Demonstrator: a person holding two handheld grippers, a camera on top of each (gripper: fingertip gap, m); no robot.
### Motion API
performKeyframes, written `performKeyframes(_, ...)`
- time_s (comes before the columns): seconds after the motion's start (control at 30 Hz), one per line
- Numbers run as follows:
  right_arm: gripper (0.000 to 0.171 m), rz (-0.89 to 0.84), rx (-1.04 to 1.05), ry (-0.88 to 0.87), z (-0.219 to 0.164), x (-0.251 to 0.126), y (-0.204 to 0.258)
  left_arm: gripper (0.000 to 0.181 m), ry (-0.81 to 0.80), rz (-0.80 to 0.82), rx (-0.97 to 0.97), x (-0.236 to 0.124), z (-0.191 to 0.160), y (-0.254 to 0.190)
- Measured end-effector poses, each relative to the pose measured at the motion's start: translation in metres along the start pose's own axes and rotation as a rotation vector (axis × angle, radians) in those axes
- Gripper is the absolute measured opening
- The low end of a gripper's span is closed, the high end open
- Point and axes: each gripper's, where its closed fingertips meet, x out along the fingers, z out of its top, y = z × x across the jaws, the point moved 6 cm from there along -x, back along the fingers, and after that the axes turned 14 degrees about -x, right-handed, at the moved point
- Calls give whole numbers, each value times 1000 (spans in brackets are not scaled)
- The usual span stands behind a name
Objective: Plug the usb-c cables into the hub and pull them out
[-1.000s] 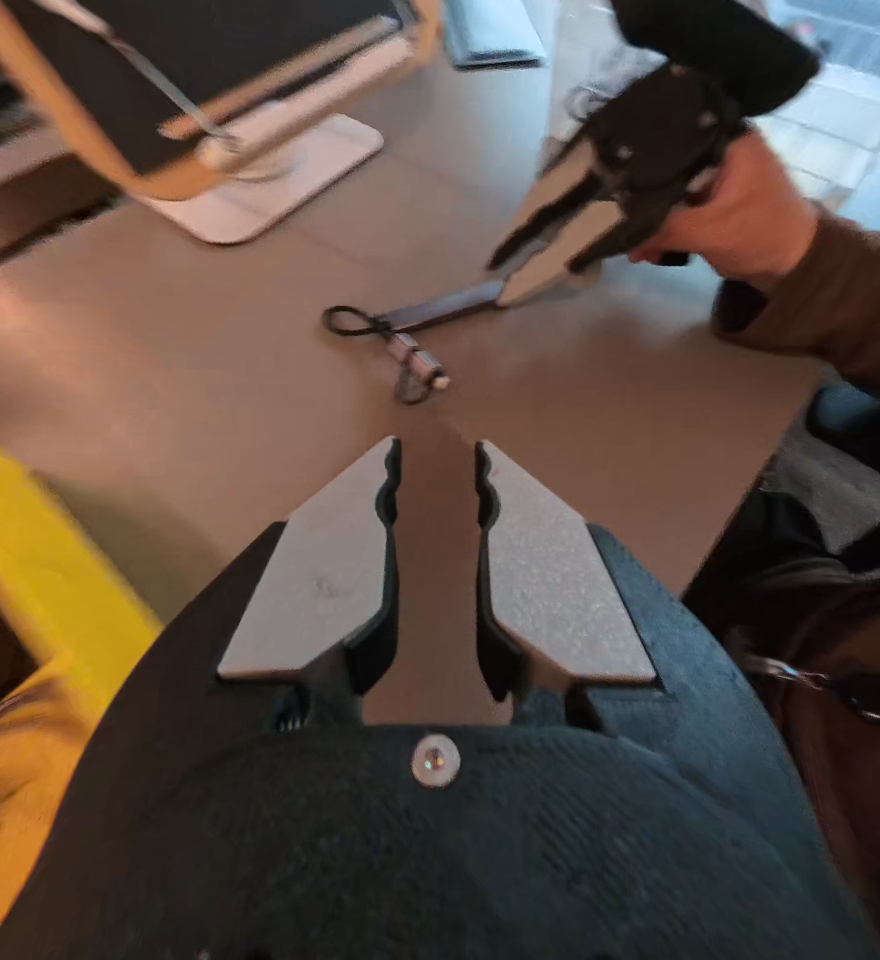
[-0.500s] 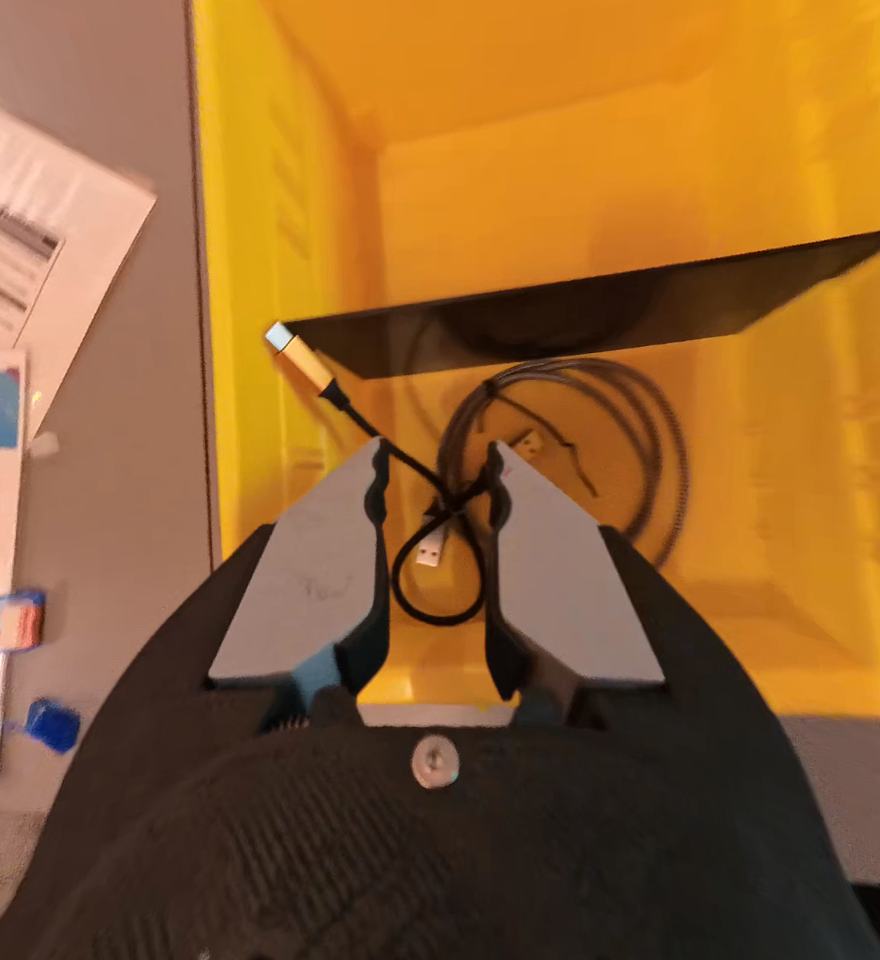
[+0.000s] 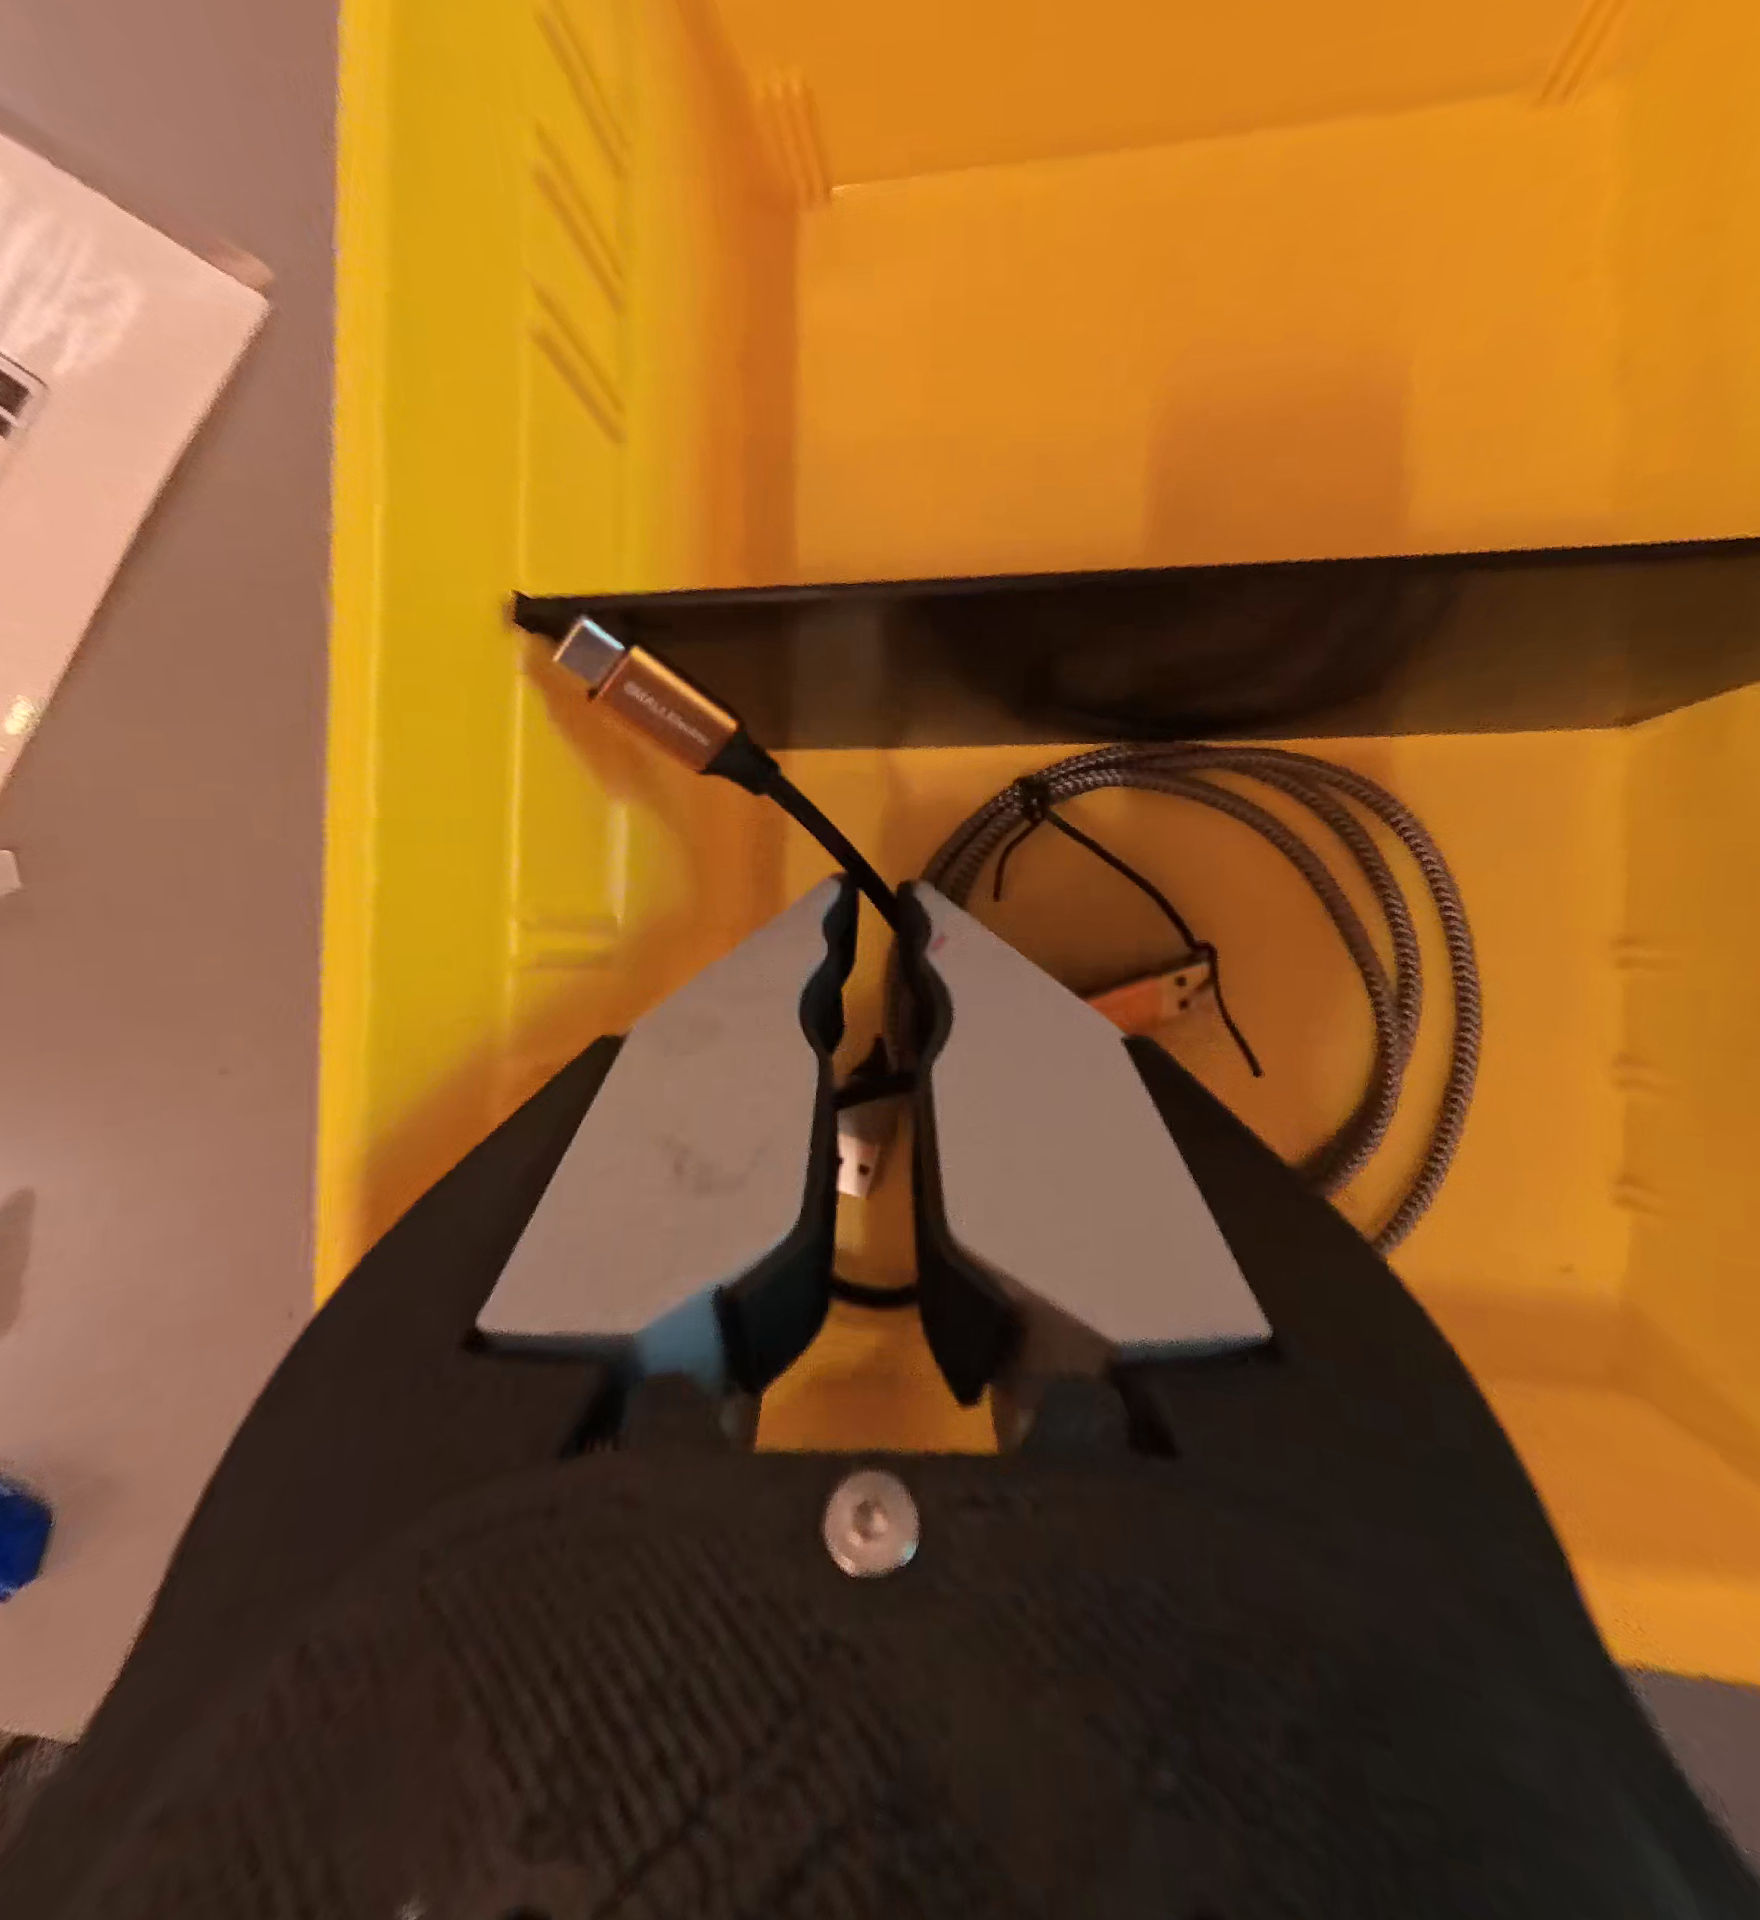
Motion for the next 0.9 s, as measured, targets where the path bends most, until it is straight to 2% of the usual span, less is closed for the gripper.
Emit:
performKeyframes(0.23, 29, -1, -8, 3, 0, 1, 1, 0, -231, 8, 42, -46, 27, -3)
performKeyframes(0.33, 29, -3, -5, 2, 0, 0, 1, 0, -216, -21, 34, -55, 29, -9)
performKeyframes(0.57, 29, -12, -10, -5, 1, -2, 1, 43, -105, -14, -11, -22, 12, -12)
performKeyframes(0.67, 29, -16, -16, -5, 1, -2, 2, 37, -69, 25, -33, -3, 8, -5)
performKeyframes(0.73, 29, -17, -17, -2, 1, -2, 2, 1, -44, 20, -11, 6, 7, -4)
performKeyframes(0.8, 29, -19, -18, 0, 0, -2, 1, 0, -73, -11, 11, 3, 11, -7)
performKeyframes(0.9, 28, -18, -14, -5, 1, -2, 0, 0, -224, 1, 37, -22, 30, -12)
